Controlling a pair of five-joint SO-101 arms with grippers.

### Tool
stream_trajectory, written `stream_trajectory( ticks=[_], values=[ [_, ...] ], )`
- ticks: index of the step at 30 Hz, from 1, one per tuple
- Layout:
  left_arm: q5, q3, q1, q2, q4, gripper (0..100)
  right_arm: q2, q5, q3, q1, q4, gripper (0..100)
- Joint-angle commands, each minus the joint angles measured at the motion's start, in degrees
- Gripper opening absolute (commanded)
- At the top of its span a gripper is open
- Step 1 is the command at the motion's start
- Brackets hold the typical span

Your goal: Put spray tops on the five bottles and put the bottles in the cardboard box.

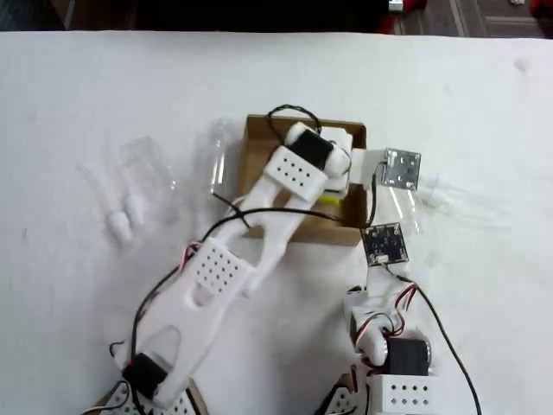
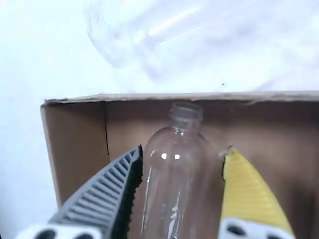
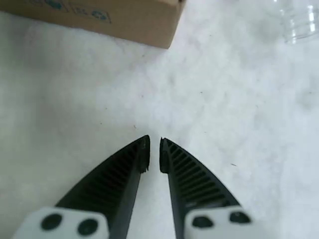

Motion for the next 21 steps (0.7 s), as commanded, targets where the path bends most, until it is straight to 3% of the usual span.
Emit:
stream_trajectory(
  ticks=[1,18,21],
  values=[
    [0.26,-0.53,-0.66,-2.42,0.35,24,-0.22,0.18,0.44,0.31,0.22,2.3],
    [-0.97,10.02,2.07,-1.80,-11.25,24,-0.22,0.18,0.44,0.31,0.22,2.3],
    [-3.60,11.43,1.98,-1.80,-10.99,19,-0.22,0.18,0.44,0.31,0.22,2.3]
  ],
)
